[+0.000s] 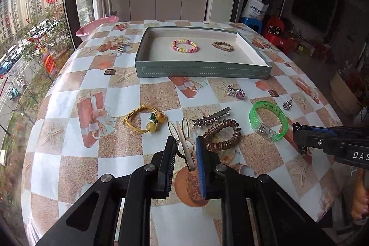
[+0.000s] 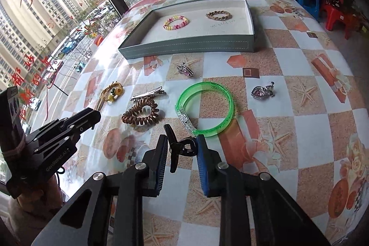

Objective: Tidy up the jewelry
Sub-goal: 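Grasp the black claw clip with the right tool while the left tool grasps the wooden bunny clip, then carry both clips into the tray and open both tools beside the bracelets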

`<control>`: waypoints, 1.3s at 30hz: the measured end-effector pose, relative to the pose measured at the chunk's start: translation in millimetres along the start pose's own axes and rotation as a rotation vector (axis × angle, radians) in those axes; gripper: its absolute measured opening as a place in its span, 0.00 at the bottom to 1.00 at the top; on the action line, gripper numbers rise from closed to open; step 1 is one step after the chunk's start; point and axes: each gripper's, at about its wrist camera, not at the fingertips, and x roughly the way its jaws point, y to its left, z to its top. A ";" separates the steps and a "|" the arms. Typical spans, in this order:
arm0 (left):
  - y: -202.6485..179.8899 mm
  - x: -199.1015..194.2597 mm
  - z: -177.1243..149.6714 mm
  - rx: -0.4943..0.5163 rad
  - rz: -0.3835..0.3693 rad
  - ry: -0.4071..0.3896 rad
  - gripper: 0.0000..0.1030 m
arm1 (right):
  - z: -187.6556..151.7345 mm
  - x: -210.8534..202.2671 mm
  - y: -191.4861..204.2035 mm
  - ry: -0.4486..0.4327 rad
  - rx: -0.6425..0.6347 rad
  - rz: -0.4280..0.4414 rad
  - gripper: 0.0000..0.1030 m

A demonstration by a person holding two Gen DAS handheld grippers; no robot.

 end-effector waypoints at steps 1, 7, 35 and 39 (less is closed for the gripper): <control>-0.8 -2.8 5.0 -0.001 -0.005 -0.007 0.30 | 4.7 -3.8 -1.5 -0.007 0.007 0.010 0.26; -6.7 -13.1 42.8 0.012 -0.030 -0.040 0.30 | 47.9 -20.0 -12.2 -0.043 0.042 0.062 0.26; 7.9 163.1 191.7 0.001 0.068 0.059 0.30 | 226.0 106.1 -48.6 0.081 0.033 -0.031 0.26; 7.9 185.7 187.9 0.006 0.095 0.081 0.30 | 225.8 133.5 -57.4 0.113 0.035 -0.064 0.26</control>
